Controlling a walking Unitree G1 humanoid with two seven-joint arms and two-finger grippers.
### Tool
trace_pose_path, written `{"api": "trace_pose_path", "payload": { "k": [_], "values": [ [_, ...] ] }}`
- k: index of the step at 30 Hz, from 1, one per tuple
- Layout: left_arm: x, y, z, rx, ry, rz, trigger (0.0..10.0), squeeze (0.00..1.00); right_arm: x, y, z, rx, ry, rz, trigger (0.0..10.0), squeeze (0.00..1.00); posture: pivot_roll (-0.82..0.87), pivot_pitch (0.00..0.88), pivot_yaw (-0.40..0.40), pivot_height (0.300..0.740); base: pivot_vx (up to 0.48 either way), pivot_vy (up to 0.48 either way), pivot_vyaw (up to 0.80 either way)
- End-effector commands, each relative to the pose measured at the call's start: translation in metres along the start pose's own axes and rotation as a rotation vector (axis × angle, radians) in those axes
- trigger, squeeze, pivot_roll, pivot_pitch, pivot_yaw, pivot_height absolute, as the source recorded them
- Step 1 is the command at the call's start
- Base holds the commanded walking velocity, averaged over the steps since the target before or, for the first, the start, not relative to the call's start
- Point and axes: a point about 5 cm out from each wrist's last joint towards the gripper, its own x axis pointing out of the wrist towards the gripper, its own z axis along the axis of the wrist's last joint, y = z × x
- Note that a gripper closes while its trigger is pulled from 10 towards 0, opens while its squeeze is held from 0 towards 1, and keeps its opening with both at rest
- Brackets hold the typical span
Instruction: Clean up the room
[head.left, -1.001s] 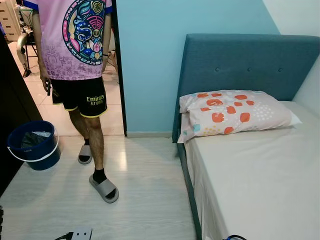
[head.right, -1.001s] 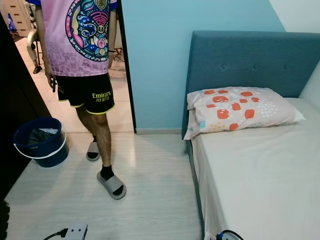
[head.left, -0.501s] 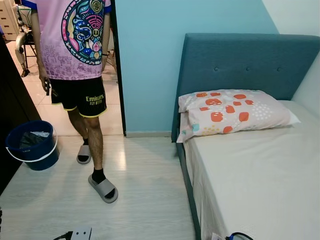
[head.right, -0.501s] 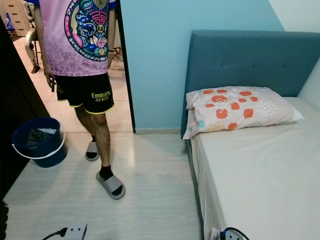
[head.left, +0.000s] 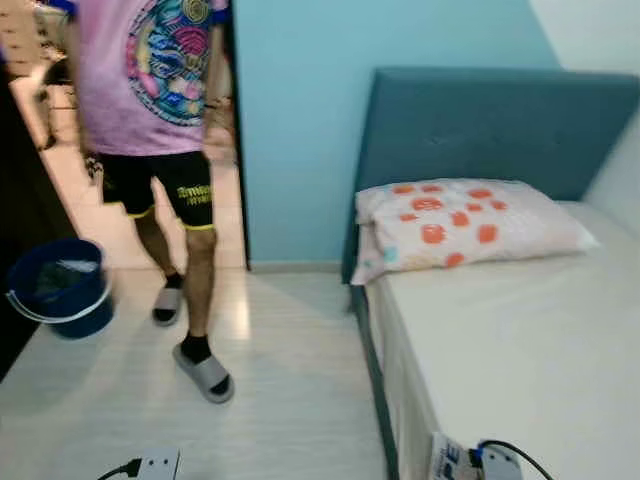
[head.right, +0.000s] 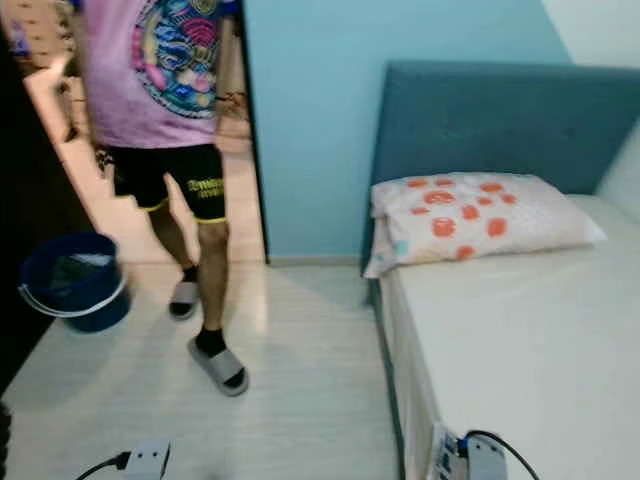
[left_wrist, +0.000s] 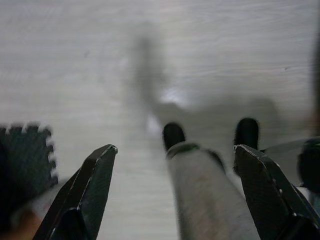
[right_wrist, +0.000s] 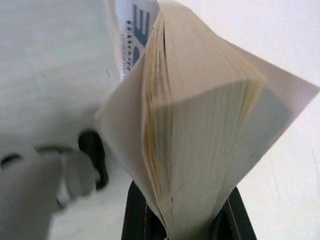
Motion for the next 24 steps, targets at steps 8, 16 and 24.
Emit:
{"api": "trace_pose_path", "payload": {
  "k": [8, 16, 24],
  "values": [
    [0.000, -0.001, 0.000, 0.016, 0.005, -0.005, 10.0, 0.00, -0.002, 0.006, -0.012, 0.034, 0.020, 0.004, 10.0, 0.00, 0.00, 0.000, -0.066, 0.740, 0.000, 0.000, -0.73],
    [0.001, -0.001, 0.003, 0.019, -0.003, -0.008, 10.0, 0.00, 0.002, 0.009, 0.021, 0.043, -0.093, 0.037, 10.0, 0.00, -0.01, 0.000, -0.063, 0.740, 0.000, 0.000, -0.73],
    [0.001, -0.004, 0.004, 0.018, -0.007, -0.013, 10.0, 0.00, 0.004, 0.007, 0.067, -0.053, -0.237, 0.096, 10.0, 0.00, -0.01, 0.000, -0.063, 0.740, 0.000, 0.000, -0.28]
  ]
}}
